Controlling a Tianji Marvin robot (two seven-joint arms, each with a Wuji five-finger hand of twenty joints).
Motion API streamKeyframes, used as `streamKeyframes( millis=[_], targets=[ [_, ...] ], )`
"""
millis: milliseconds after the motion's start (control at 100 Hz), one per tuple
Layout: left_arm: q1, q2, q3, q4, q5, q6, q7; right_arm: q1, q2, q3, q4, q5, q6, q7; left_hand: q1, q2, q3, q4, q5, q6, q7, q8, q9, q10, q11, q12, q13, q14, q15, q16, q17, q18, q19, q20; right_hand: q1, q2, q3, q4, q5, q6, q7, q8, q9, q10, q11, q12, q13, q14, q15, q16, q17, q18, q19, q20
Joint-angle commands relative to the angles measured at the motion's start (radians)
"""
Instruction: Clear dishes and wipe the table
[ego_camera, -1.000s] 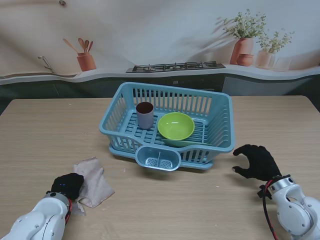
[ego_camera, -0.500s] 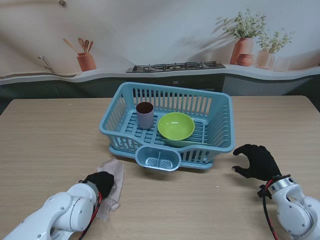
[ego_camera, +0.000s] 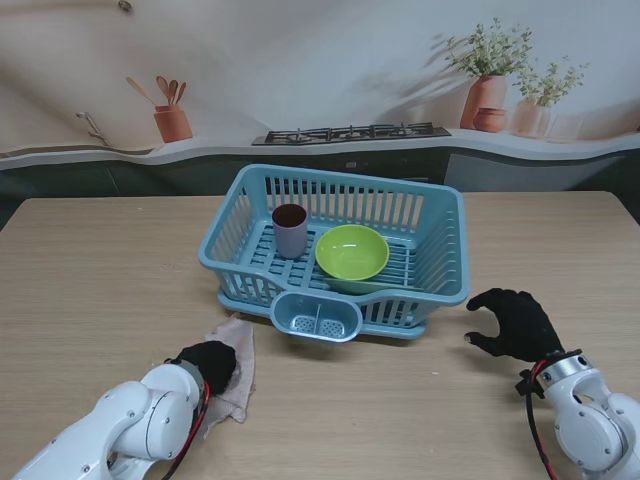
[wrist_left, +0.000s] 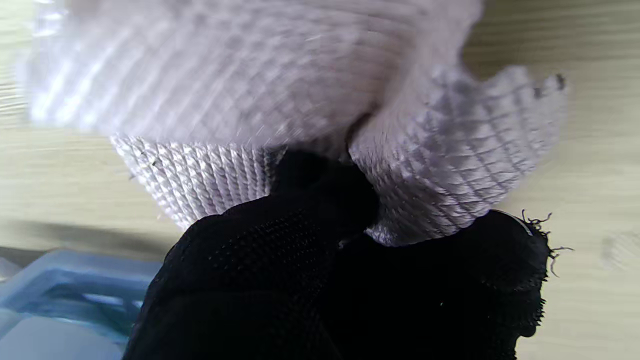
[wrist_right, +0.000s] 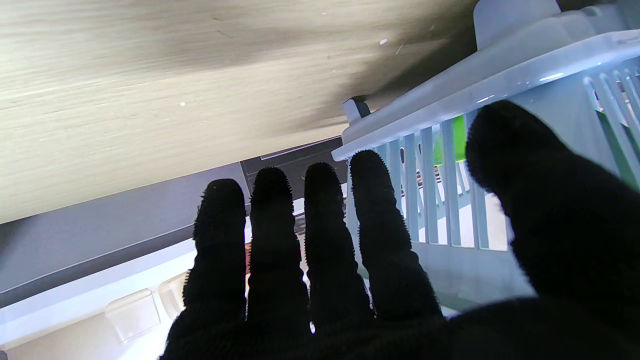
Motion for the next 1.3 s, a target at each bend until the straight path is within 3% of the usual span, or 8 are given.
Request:
streamKeyframes(
  millis=[0, 160, 470, 650, 870, 1290],
  targets=[
    [0.041, 0.008, -0.028, 0.040, 0.014, -0.018, 0.015, -0.006, -0.001, 0.000, -0.005, -0.006, -0.002, 0.013, 0.041, -0.001, 0.007, 0.001, 0.001, -0.002, -0.091, -0.055, 0.010, -0.003, -0.076, -0.044, 0.012, 0.065, 0.001, 0.000, 0.031, 0.031, 0.010, -0.002, 0.015, 0.009, -0.006, 0.011, -0.002, -0.005, -0.007, 0.006, -0.001, -0.001, 0.001, -0.012, 0.007, 0.007, 0.003, 0.002, -0.010, 0.011, -0.004, 0.015],
    [0.122, -0.009, -0.139, 0.064, 0.088, -0.081, 0.145, -0.005, 0.000, -0.002, -0.004, -0.008, -0.002, 0.015, 0.042, -0.002, 0.008, 0.000, 0.003, -0.002, -0.093, -0.055, 0.012, -0.003, -0.077, -0.044, 0.012, 0.067, -0.001, 0.000, 0.032, 0.031, 0.010, -0.003, 0.015, 0.009, -0.005, 0.010, -0.003, -0.005, -0.006, 0.006, -0.002, -0.002, 0.001, -0.012, 0.006, 0.006, 0.003, 0.002, -0.010, 0.012, -0.004, 0.015],
    [0.244, -0.033, -0.324, 0.137, 0.174, -0.172, 0.460, -0.002, 0.001, -0.005, -0.002, -0.012, 0.001, 0.018, 0.041, -0.002, 0.008, 0.001, 0.004, -0.006, -0.093, -0.051, 0.009, -0.005, -0.078, -0.042, 0.007, 0.067, 0.001, 0.003, 0.021, 0.031, 0.013, 0.000, 0.015, 0.008, -0.004, 0.010, -0.003, -0.004, -0.007, 0.005, -0.003, 0.000, 0.001, -0.013, 0.005, 0.006, 0.003, 0.002, -0.010, 0.011, -0.003, 0.016],
    [0.279, -0.035, -0.359, 0.163, 0.202, -0.205, 0.537, -0.003, 0.003, -0.008, -0.005, -0.013, 0.005, 0.026, 0.037, 0.003, 0.007, 0.002, 0.004, -0.014, -0.092, -0.046, 0.006, -0.011, -0.075, -0.039, 0.001, 0.063, 0.003, 0.006, 0.008, 0.031, 0.015, 0.004, 0.015, 0.007, -0.002, 0.010, -0.003, -0.004, -0.007, 0.005, -0.002, -0.001, 0.001, -0.012, 0.006, 0.006, 0.004, 0.003, -0.009, 0.011, -0.002, 0.016],
    [0.256, -0.035, -0.310, 0.154, 0.161, -0.176, 0.487, -0.001, 0.003, -0.009, -0.005, -0.014, -0.001, 0.030, 0.037, 0.001, 0.007, 0.002, 0.003, -0.013, -0.090, -0.043, 0.006, -0.010, -0.076, -0.041, 0.002, 0.068, 0.004, 0.007, 0.005, 0.031, 0.019, 0.009, 0.015, 0.006, -0.001, 0.010, -0.003, -0.004, -0.006, 0.006, -0.002, 0.000, 0.002, -0.012, 0.006, 0.007, 0.004, 0.003, -0.009, 0.009, -0.003, 0.016],
    [0.141, -0.008, -0.138, 0.022, 0.064, -0.098, 0.110, -0.004, 0.001, 0.001, -0.005, -0.011, -0.011, 0.020, 0.038, -0.001, 0.008, 0.002, 0.007, -0.012, -0.090, -0.045, 0.017, -0.007, -0.077, -0.045, 0.021, 0.068, 0.012, 0.010, 0.038, 0.031, 0.029, 0.010, 0.015, 0.007, -0.001, 0.009, -0.003, -0.003, -0.006, 0.005, -0.001, -0.001, 0.002, -0.012, 0.005, 0.007, 0.004, 0.003, -0.009, 0.012, -0.002, 0.016]
  ],
)
